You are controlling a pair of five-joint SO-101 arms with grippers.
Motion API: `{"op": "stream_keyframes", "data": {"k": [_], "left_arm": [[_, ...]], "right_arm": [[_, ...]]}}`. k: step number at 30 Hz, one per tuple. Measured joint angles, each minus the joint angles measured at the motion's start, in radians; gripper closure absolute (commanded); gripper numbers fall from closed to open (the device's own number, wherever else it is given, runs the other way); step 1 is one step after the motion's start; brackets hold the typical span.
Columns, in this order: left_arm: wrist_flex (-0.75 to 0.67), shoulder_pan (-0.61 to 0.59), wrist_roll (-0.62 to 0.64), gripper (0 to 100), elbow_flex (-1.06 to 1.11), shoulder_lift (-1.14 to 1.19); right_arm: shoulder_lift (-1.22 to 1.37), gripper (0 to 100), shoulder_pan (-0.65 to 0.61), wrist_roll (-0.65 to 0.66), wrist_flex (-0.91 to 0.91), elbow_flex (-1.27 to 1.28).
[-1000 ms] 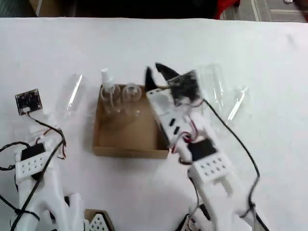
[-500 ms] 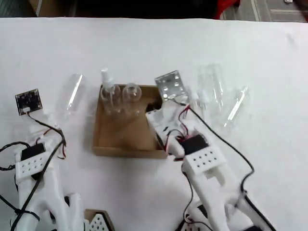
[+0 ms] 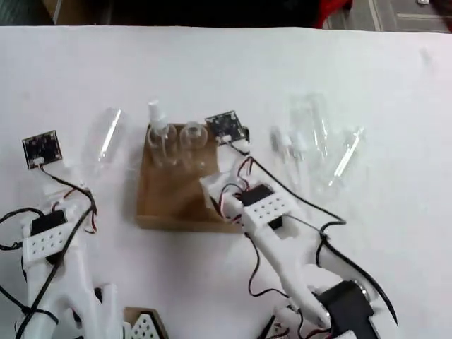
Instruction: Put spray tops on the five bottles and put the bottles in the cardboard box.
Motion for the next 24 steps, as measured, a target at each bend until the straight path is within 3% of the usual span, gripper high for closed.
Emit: {"op": "stream_keyframes", "data": {"k": [18, 24], "left_arm": [[0.000, 0.000, 0.000, 98, 0.000, 0.000], [0.000, 0.000, 0.000, 98, 0.000, 0.000]], "right_arm": [[0.021, 98.2, -0.060, -0.005, -0.123, 0.000], [0.121, 98.2, -0.058, -0.005, -0.250, 0.000]]}}
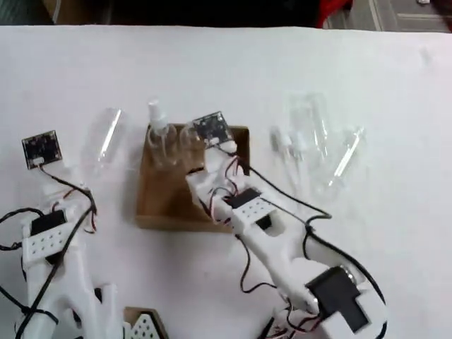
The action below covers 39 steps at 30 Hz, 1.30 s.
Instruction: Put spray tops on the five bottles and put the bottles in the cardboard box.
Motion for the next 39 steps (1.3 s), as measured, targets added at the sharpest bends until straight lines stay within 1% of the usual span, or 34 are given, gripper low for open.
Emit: {"op": "stream_keyframes", "data": {"k": [8, 16, 20, 25, 31, 35, 39], "left_arm": [[0.000, 0.000, 0.000, 98, 0.000, 0.000], [0.000, 0.000, 0.000, 98, 0.000, 0.000], [0.000, 0.000, 0.000, 98, 0.000, 0.000], [0.000, 0.000, 0.000, 98, 0.000, 0.000], [0.000, 0.000, 0.000, 98, 0.000, 0.000], [0.000, 0.000, 0.000, 98, 0.000, 0.000], [0.000, 0.000, 0.000, 98, 0.000, 0.000]], "right_arm": [[0.041, 97.8, 0.000, 0.000, -0.044, -0.029], [0.173, 98.1, 0.009, 0.000, -0.044, -0.132], [0.169, 98.1, 0.011, 0.000, -0.006, -0.135], [0.101, 98.1, 0.011, 0.000, 0.097, -0.135], [0.066, 98.1, -0.057, 0.000, 0.110, -0.110], [0.066, 98.1, -0.055, 0.000, 0.110, -0.110], [0.066, 98.1, -0.115, 0.000, 0.109, -0.110]]}}
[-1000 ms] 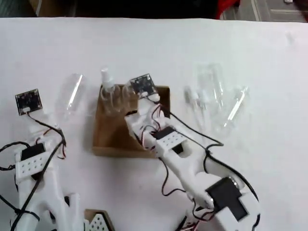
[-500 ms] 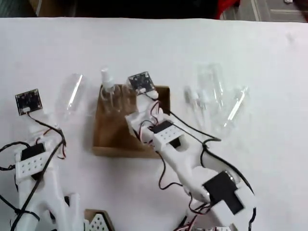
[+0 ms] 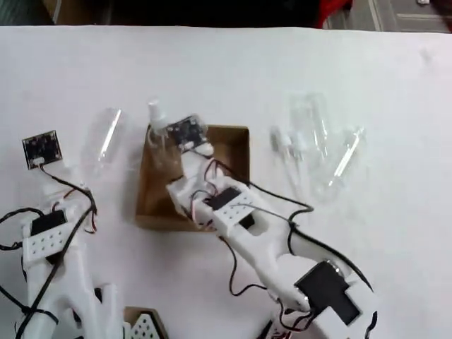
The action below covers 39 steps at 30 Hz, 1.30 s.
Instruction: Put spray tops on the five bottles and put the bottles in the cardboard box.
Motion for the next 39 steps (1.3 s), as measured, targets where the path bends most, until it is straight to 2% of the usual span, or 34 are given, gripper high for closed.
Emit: {"op": "stream_keyframes", "data": {"k": [6, 18, 23, 39], "left_arm": [[0.000, 0.000, 0.000, 98, 0.000, 0.000], [0.000, 0.000, 0.000, 98, 0.000, 0.000], [0.000, 0.000, 0.000, 98, 0.000, 0.000], [0.000, 0.000, 0.000, 98, 0.000, 0.000]], "right_arm": [[0.000, 98.1, 0.000, 0.000, -0.114, 0.000], [0.015, 98.1, -0.005, 0.000, -0.222, 0.000], [0.121, 98.1, -0.005, 0.000, -0.227, -0.038], [0.222, 98.1, -0.005, 0.000, -0.210, -0.150]]}}
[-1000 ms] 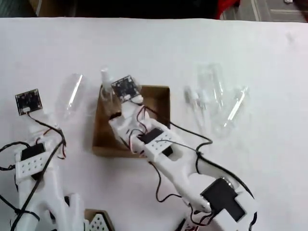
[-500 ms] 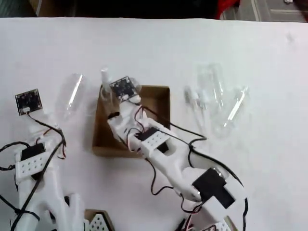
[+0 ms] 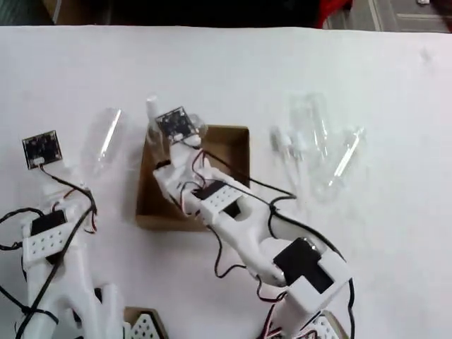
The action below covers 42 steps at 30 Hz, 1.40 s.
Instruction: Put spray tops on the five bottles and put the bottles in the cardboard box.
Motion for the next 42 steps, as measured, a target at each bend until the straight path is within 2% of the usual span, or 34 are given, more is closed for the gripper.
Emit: {"op": "stream_keyframes", "data": {"k": [9, 12, 17, 26, 30, 37, 42], "left_arm": [[0.000, 0.000, 0.000, 98, 0.000, 0.000], [0.000, 0.000, 0.000, 98, 0.000, 0.000], [0.000, 0.000, 0.000, 98, 0.000, 0.000], [0.000, 0.000, 0.000, 98, 0.000, 0.000], [0.000, 0.000, 0.000, 98, 0.000, 0.000], [0.000, 0.000, 0.000, 98, 0.000, 0.000], [0.000, 0.000, 0.000, 98, 0.000, 0.000]], "right_arm": [[0.003, 98.1, 0.000, 0.000, 0.000, -0.006], [0.003, 98.1, 0.000, 0.000, 0.051, -0.006], [-0.092, 98.1, 0.000, 0.000, 0.227, -0.006], [-0.463, 98.0, 0.002, 0.000, 0.614, -0.006], [-0.592, 98.0, 0.071, 0.000, 0.741, -0.003], [-0.756, 98.1, 0.316, 0.000, 0.717, 0.152], [-0.835, 98.0, 0.342, 0.000, 0.499, 0.384]]}}
